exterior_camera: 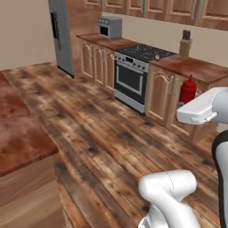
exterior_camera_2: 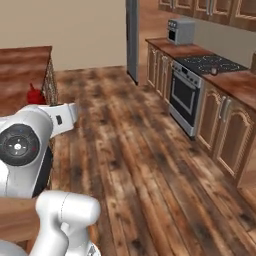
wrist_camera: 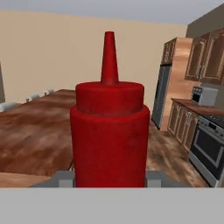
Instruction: Take 2 condiments from the cabinet and move them on the counter near the stove.Make sure the condiments are lined up with each other, next to each other.
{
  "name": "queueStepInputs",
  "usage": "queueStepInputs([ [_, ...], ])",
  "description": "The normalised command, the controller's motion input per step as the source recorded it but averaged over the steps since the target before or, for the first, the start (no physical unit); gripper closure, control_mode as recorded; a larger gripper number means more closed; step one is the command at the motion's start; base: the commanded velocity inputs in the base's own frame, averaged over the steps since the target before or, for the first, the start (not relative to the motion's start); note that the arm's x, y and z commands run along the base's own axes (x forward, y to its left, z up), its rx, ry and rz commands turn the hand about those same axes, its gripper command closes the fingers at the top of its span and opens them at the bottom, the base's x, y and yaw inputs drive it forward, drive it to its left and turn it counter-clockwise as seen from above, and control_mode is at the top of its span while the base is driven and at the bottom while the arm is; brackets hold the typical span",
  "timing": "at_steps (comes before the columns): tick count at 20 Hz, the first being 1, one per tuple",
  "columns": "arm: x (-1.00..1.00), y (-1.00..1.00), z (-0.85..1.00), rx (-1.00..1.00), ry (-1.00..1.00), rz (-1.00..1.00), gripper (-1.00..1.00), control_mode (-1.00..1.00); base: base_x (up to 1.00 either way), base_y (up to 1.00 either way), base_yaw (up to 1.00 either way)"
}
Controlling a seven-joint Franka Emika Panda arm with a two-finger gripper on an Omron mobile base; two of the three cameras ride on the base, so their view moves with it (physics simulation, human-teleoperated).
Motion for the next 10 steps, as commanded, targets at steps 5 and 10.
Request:
queueStepInputs([
  [5,0.00,0.00,0.00,0.00,0.00,0.00,1.00,1.00,0.95,-0.92,0.15],
  [10,0.00,0.00,0.00,0.00,0.00,0.00,1.00,1.00,0.45,-1.00,0.00],
])
